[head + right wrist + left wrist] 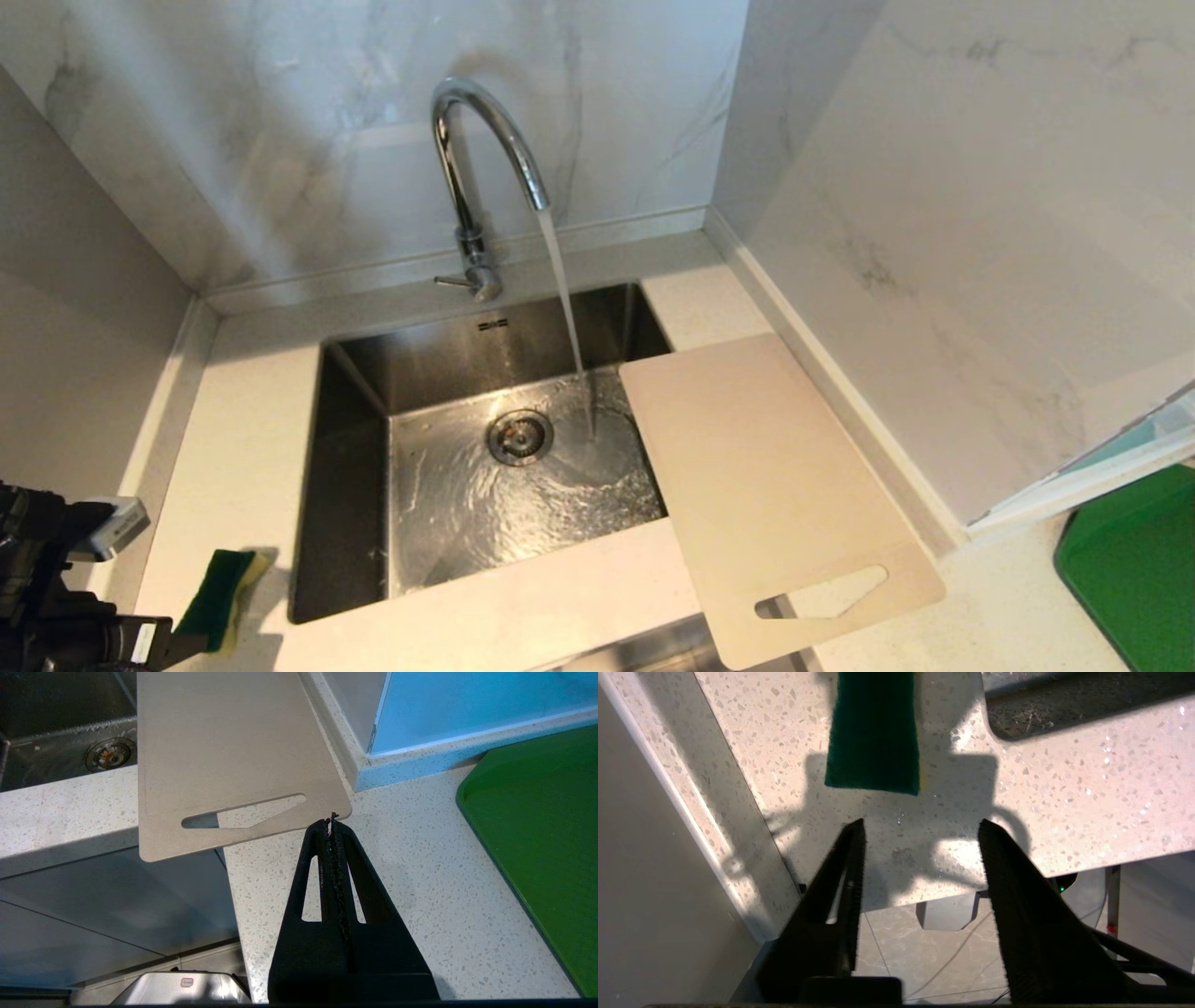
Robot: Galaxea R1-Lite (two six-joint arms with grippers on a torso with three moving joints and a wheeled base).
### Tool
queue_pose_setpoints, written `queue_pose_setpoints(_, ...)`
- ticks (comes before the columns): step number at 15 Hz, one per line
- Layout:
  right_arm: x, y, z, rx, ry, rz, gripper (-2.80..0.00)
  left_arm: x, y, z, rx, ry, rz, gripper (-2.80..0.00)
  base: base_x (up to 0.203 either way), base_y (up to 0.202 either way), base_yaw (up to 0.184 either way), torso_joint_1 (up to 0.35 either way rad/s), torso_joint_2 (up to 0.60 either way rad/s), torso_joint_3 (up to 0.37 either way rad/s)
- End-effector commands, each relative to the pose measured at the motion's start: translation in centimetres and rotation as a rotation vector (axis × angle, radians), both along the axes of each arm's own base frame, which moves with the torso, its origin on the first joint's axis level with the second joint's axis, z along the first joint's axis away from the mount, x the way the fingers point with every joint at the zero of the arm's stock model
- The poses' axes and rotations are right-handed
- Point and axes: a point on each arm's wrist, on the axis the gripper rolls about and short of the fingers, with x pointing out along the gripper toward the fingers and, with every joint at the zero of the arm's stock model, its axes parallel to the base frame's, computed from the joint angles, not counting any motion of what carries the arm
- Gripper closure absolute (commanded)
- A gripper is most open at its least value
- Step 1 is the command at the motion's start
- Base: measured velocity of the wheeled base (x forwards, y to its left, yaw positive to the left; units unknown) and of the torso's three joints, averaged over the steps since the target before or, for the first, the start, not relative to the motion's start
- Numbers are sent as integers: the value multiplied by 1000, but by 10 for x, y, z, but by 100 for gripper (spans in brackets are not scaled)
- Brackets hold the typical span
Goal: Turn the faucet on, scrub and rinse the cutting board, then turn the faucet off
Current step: Pick up the cleaning cloth
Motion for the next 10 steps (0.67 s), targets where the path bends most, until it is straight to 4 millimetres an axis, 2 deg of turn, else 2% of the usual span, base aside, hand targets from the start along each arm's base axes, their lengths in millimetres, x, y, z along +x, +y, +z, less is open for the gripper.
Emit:
queue_pose_setpoints(1, 0, 0, 0, 0, -1, 1, 0, 13, 3, -13, 11, 53, 18, -280, 0, 0, 0, 0, 0, 0)
queue_pose_setpoints(5, 0, 0, 0, 0, -1, 0, 0, 37, 13, -25, 33, 43, 43, -280, 0, 0, 0, 0, 0, 0)
queue_pose_setpoints(10, 0, 0, 0, 0, -1, 0, 0, 55, 21, -25, 38, 43, 61, -280, 0, 0, 0, 0, 0, 0)
